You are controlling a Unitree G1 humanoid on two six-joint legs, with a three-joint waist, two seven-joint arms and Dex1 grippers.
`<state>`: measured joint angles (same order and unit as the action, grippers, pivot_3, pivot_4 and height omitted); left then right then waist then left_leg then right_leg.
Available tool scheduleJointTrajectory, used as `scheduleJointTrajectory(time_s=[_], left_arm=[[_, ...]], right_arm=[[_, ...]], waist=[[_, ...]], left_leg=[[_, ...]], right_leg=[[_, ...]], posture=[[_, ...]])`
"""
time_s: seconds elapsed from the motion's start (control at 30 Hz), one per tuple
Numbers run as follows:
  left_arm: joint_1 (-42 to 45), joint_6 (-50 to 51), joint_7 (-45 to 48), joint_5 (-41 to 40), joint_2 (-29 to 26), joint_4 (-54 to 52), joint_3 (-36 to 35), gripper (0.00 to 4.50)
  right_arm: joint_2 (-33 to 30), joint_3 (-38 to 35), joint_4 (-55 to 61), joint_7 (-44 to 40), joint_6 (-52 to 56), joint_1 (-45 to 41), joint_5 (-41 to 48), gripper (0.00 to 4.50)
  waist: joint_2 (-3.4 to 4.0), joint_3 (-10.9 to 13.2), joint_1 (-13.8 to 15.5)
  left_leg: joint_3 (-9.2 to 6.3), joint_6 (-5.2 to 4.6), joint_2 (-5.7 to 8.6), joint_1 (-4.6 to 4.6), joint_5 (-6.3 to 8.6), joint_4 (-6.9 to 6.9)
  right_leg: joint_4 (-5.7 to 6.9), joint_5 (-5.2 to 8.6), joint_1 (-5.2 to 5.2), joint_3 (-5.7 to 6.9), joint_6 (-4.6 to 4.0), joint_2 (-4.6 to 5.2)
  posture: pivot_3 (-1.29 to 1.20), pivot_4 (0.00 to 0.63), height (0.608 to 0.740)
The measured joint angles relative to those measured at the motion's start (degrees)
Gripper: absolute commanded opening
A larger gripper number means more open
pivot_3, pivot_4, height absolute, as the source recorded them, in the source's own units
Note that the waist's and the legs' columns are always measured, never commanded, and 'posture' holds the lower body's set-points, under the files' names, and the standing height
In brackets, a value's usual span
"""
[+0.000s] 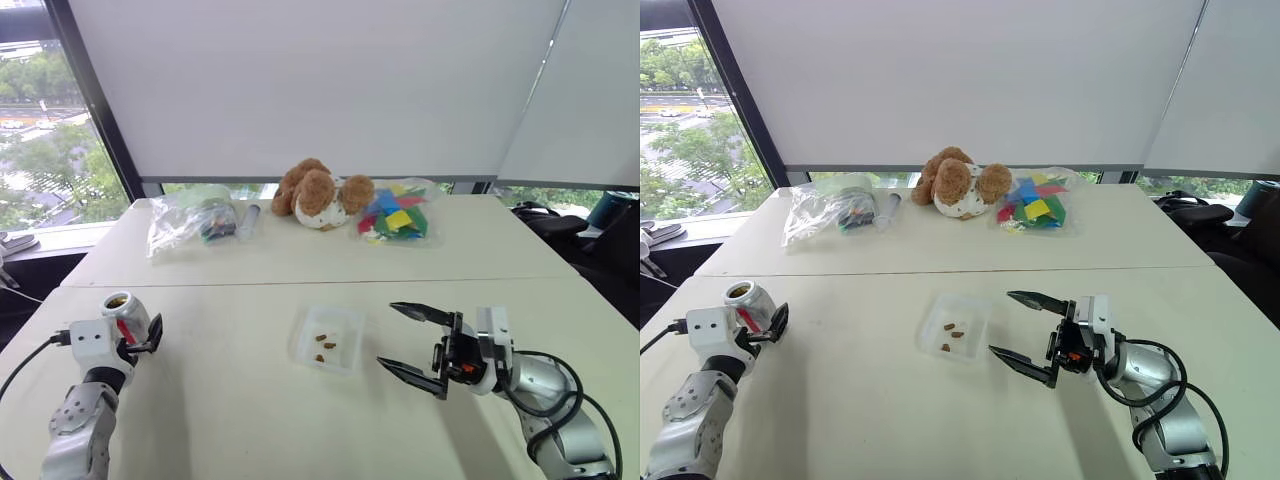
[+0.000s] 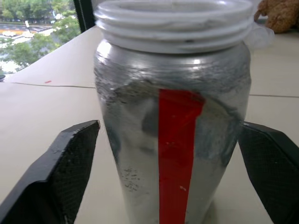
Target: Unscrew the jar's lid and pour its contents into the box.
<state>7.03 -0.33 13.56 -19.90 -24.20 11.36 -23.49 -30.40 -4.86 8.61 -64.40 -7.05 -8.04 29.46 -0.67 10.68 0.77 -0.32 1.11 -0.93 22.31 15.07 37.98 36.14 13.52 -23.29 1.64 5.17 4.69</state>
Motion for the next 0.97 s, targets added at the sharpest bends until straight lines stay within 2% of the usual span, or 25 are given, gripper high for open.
scheduleJointTrajectory(time_s=[0.33, 0.5, 0.73, 0.97], left_arm=[[-5.7, 3.1, 1.1, -0.4, -0.2, -4.2, -0.3, 4.43], [-12.0, 3.6, 5.8, -0.1, -4.2, -7.3, -0.9, 4.43], [-29.6, -3.9, 25.6, 0.2, -16.7, -19.1, -3.4, 4.43], [-36.6, -7.3, 39.6, -4.2, -20.9, -26.2, -7.5, 4.43]], right_arm=[[-2.3, -1.2, 1.0, 1.0, 1.2, 3.5, 0.1, 4.50], [-4.9, -4.2, 1.3, 0.6, 1.6, 6.7, 0.7, 4.50], [-15.3, -11.3, 1.5, -5.8, 4.7, 11.0, 3.7, 4.50], [-20.7, -13.5, -1.3, -13.8, 4.4, 12.4, 3.2, 4.50]], waist=[[0.00, 0.0, 0.0], [0.00, 0.0, 0.0], [0.03, 0.0, 0.0], [0.04, 0.0, 0.0]], left_leg=[[0.00, 0.00, -0.04, 0.01, 0.01, -0.02], [0.02, 0.01, -0.08, 0.05, 0.01, -0.03], [0.10, 0.06, -0.22, 0.10, 0.06, -0.16], [0.15, 0.14, -0.35, 0.10, 0.11, -0.32]], right_leg=[[-0.02, 0.12, -0.02, -0.01, -0.21, 0.01], [-0.09, 0.18, -0.06, -0.01, -0.32, 0.05], [-0.26, 0.25, -0.21, -0.05, -0.44, 0.45], [-0.59, 0.23, -0.20, 0.00, -0.47, 0.31]], posture=[[0.00, 0.150, 0.740], [0.00, 0.150, 0.740], [0.00, 0.150, 0.740], [0.00, 0.150, 0.740]])
